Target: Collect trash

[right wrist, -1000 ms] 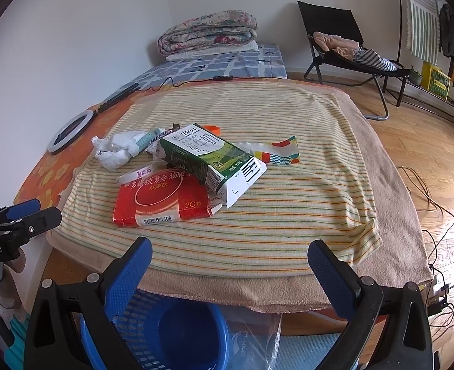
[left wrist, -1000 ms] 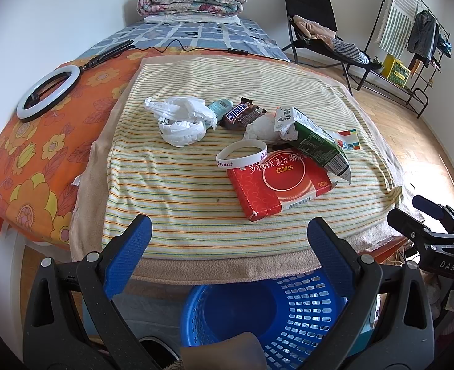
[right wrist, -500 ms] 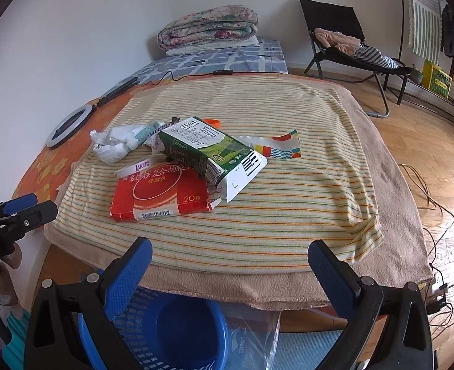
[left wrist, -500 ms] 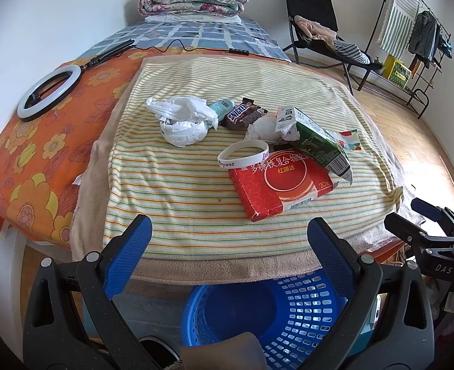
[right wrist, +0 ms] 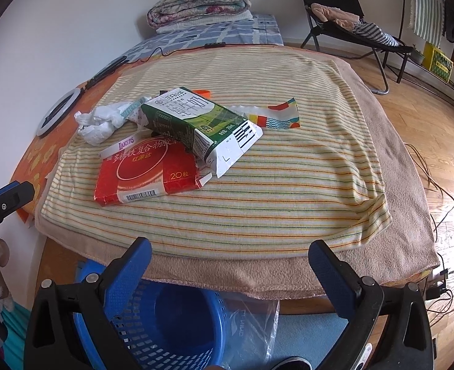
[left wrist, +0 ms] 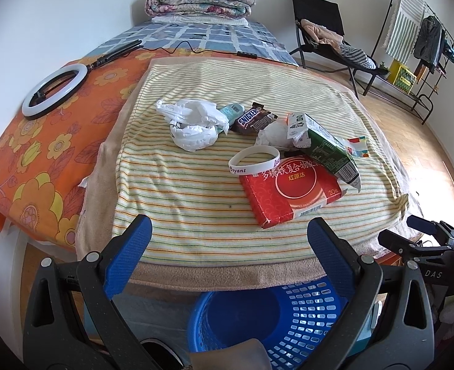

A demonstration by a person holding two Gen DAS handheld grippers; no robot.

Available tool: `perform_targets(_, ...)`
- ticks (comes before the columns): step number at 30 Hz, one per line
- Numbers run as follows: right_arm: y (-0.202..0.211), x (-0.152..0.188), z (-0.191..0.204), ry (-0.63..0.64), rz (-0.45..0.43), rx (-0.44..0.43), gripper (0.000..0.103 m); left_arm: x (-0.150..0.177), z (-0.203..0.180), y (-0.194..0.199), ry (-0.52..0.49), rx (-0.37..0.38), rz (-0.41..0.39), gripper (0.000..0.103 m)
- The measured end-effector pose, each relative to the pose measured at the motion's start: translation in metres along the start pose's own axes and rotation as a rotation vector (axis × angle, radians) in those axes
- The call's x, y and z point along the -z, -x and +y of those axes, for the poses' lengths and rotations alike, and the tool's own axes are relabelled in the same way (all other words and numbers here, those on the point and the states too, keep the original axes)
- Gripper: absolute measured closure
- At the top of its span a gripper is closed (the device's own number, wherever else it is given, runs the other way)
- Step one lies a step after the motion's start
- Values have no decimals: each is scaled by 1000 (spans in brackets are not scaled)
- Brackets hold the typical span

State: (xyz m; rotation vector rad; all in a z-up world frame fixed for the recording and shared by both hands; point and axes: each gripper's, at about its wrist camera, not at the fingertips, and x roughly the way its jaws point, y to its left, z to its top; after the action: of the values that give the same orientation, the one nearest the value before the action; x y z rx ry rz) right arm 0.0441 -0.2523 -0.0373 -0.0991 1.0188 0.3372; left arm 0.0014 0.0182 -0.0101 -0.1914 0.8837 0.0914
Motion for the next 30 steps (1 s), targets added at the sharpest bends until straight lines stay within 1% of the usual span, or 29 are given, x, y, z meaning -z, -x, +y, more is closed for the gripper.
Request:
perform_targets(3,2,-1,3,36,-38,14,2,-6,2,-3,-7,-2,8,0)
perform_targets(6,2,-5,4,61,-70,-9,9,-16,8,-8,-6,-2,21,0)
perform_targets(10,-4,-17,3,64,-65,-60,15,-34,24,-17,45,5,29,0)
perform_targets(13,-8,-27,5,70,-58,-108,16,-50,34,-27,85,15,40,4)
perform_targets(16,-13,-41,9,80,-60,-138,16,-65,39,-39,105,10,46,4)
perform_targets(17,-15,-46,12,93,-61,-145,16,-69,41,-43,116,19,50,4)
perform_targets(19,-19,-54,20,133,-73,-134,17,-77,44,-52,141,33,57,4)
perform_targets(23,-30,-67,36,220,-91,-97,22,-87,44,-70,132,9,65,4)
perform_targets(26,-42,-74,43,251,-80,-83,22,-92,43,-85,116,-20,80,4)
perform_targets(30,-57,-80,52,278,-59,-83,23,-96,42,-103,115,-35,101,4)
